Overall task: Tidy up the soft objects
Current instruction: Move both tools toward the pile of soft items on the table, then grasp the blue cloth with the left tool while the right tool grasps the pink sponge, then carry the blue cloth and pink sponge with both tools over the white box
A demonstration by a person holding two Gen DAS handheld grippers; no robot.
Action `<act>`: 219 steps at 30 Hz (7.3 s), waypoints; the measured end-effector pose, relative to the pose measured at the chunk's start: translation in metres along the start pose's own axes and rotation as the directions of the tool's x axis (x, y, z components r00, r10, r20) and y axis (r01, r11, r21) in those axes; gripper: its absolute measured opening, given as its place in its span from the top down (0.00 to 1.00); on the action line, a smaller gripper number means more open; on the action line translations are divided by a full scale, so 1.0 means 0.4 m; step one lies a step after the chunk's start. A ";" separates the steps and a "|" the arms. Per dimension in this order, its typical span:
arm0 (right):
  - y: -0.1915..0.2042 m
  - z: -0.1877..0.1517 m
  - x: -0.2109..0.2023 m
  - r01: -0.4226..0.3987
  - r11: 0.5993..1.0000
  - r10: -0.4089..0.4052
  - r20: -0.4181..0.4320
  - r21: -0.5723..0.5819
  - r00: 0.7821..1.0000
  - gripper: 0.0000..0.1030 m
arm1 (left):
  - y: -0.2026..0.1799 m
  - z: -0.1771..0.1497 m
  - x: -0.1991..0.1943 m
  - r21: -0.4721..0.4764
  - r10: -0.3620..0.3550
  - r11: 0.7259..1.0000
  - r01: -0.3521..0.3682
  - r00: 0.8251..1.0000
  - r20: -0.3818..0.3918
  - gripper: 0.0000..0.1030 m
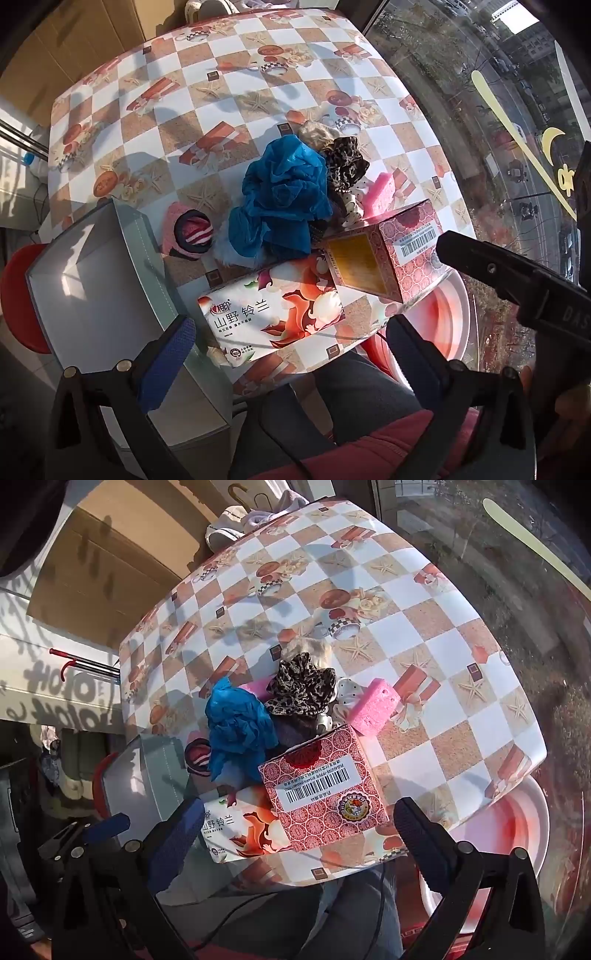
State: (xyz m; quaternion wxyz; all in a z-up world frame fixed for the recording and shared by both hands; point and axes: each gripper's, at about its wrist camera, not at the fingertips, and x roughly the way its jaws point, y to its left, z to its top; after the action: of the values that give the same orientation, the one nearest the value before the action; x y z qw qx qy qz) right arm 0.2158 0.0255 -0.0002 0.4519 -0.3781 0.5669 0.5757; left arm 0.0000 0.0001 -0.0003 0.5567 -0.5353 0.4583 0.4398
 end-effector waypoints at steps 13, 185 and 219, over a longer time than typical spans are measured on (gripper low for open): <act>-0.042 0.001 0.012 -0.009 0.999 0.009 -0.006 0.049 1.000 0.00 | 0.017 0.005 0.025 0.000 0.030 1.000 -0.030 0.999 0.015 0.00; -0.233 -0.163 0.025 0.076 0.989 -0.080 0.026 0.125 0.996 0.50 | -0.045 -0.139 0.044 0.056 0.129 0.988 -0.143 0.970 0.208 0.65; 0.489 -0.279 0.091 -0.019 0.798 0.029 0.007 -0.602 1.000 0.50 | 0.324 -0.406 -0.047 -0.304 0.223 0.943 -0.135 0.935 0.277 0.64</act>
State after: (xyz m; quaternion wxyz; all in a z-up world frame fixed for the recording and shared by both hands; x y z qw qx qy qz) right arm 0.0103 -0.0720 0.0181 0.3056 -0.4904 0.3562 0.7344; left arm -0.1370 -0.1570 -0.0081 0.4970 -0.4893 0.3461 0.6275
